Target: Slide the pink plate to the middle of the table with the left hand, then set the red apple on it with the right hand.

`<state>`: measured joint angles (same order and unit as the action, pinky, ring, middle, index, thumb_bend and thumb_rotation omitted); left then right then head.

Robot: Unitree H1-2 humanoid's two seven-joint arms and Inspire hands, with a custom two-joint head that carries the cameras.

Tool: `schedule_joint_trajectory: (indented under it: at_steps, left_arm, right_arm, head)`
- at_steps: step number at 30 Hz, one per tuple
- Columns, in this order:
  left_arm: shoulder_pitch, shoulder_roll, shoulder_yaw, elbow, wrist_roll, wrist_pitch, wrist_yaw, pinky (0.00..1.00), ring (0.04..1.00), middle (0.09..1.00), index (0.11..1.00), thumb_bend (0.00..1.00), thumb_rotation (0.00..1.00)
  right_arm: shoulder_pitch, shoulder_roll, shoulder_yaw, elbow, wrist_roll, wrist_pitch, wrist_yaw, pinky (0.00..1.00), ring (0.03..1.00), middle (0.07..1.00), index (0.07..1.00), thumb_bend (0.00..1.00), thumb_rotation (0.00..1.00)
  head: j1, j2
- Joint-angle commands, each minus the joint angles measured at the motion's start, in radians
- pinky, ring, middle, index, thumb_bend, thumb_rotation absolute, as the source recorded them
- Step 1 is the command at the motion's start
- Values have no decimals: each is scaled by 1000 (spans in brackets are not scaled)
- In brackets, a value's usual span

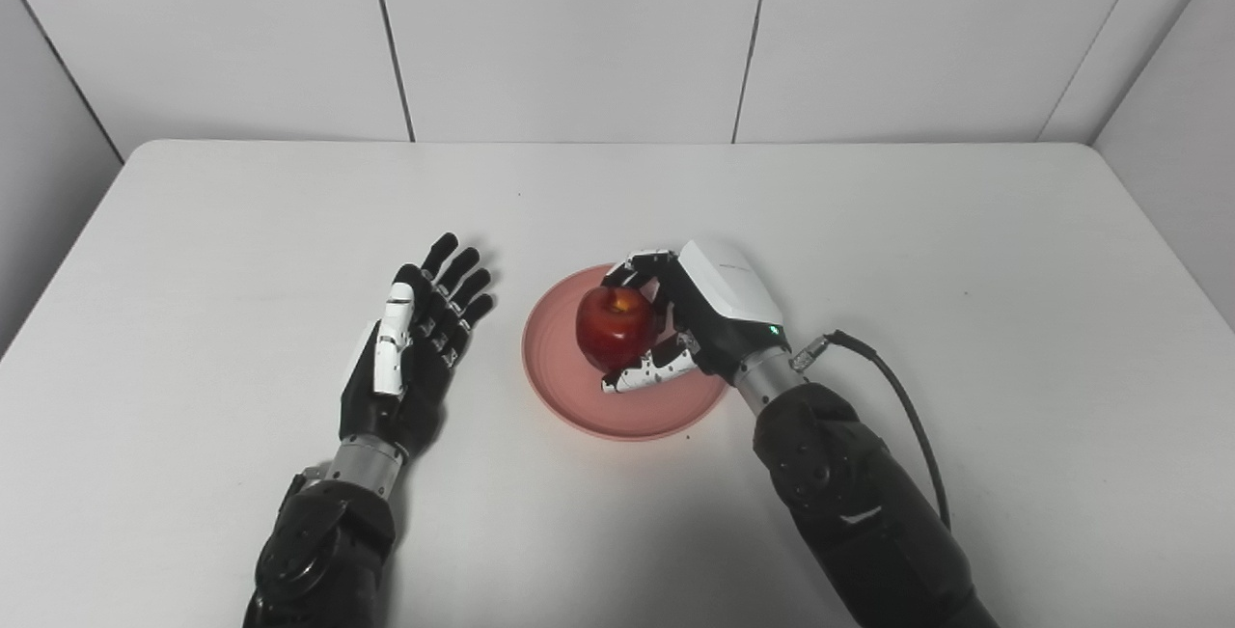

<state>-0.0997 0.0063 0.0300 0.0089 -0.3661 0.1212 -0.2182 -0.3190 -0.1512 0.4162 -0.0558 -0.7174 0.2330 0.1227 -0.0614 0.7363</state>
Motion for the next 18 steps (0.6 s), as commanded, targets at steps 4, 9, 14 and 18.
schedule_joint_trajectory:
  at_steps: [4,9,14,18]
  left_arm:
    - [-2,-8,-1,-22,4,13,12,935,933,940,926,426,1000]
    - [-3,-5,-1,-18,0,10,6,940,936,944,930,423,1000]
    - [-4,-4,0,-16,-1,9,5,941,937,946,932,420,1000]
    - [-4,-4,1,-15,-4,7,4,941,936,943,930,422,1000]
  right_arm:
    - [-23,-3,3,-15,-14,-30,-1,254,350,460,489,516,136]
    - [-21,4,1,-16,-25,-15,0,288,390,502,490,518,142]
    - [-21,10,-3,-31,-32,15,22,331,448,558,491,522,150]
    - [-20,7,-9,-44,-34,25,46,386,514,609,621,874,271]
  head:
    - [1,2]
    - [1,1]
    - [1,1]
    - [-2,1]
